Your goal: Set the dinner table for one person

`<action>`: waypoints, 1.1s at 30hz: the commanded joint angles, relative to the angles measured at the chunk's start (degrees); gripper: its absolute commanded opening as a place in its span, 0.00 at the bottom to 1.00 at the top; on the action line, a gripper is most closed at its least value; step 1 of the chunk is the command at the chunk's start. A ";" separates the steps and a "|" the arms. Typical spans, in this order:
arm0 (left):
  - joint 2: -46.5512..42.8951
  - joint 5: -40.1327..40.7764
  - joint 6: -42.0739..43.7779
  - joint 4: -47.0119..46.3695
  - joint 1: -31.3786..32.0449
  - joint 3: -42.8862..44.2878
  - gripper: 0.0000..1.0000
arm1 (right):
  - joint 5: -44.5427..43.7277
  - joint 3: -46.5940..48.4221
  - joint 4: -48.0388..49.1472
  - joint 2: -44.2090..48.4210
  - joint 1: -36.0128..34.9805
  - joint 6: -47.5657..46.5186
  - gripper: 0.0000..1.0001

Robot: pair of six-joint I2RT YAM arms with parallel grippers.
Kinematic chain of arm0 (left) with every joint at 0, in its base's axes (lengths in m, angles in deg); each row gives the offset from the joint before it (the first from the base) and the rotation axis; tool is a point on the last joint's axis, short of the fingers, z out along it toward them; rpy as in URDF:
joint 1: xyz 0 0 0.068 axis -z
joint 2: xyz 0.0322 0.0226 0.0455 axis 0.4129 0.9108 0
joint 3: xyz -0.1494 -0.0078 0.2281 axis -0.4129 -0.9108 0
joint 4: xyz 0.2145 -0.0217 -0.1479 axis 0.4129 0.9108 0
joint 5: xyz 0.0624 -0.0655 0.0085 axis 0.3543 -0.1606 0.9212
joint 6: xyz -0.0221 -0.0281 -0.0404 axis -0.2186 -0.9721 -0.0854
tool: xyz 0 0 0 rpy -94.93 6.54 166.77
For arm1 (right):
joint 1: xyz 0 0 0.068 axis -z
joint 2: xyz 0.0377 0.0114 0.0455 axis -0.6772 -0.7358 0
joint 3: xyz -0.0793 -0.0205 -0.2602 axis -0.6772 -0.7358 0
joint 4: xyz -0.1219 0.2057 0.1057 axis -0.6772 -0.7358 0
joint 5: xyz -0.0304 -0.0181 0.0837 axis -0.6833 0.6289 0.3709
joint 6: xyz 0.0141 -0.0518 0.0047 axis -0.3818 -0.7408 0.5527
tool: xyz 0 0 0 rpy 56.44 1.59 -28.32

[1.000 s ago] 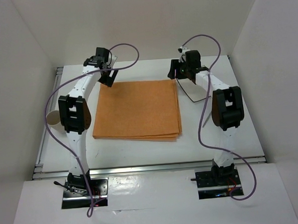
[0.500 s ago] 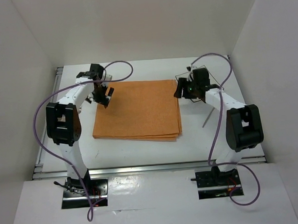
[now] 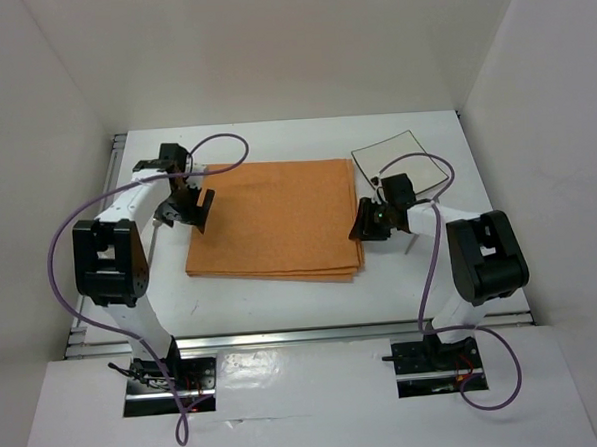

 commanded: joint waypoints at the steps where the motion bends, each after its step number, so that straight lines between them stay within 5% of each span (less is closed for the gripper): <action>1: -3.21 -1.84 -0.22 -0.60 -0.40 -2.10 0.93 | 2.37 -1.55 4.40 0.81 -0.47 1.96 0.45; 5: -5.23 -1.84 -0.22 -0.60 -1.01 -2.72 0.93 | -1.74 -1.56 3.27 0.28 -0.47 1.96 0.00; 24: -9.81 -1.84 0.31 0.98 -1.54 -4.31 0.94 | -6.31 0.19 -3.41 3.02 3.05 -4.45 0.00; 26: -9.81 -2.37 0.31 0.99 -1.54 -4.31 0.94 | -5.19 2.29 -4.82 1.78 3.05 -6.03 0.07; 27: -9.81 -2.37 0.31 0.99 -1.54 -4.31 0.94 | -5.18 2.92 -5.96 1.77 3.05 -6.04 0.18; 28: -10.33 -2.37 0.31 0.99 -1.54 -4.31 0.94 | -4.57 2.92 -5.97 1.77 3.05 -6.65 0.43; 33: -11.56 -2.37 0.31 0.99 -1.54 -4.83 0.94 | -7.90 6.25 -8.78 7.39 6.64 -1.48 0.62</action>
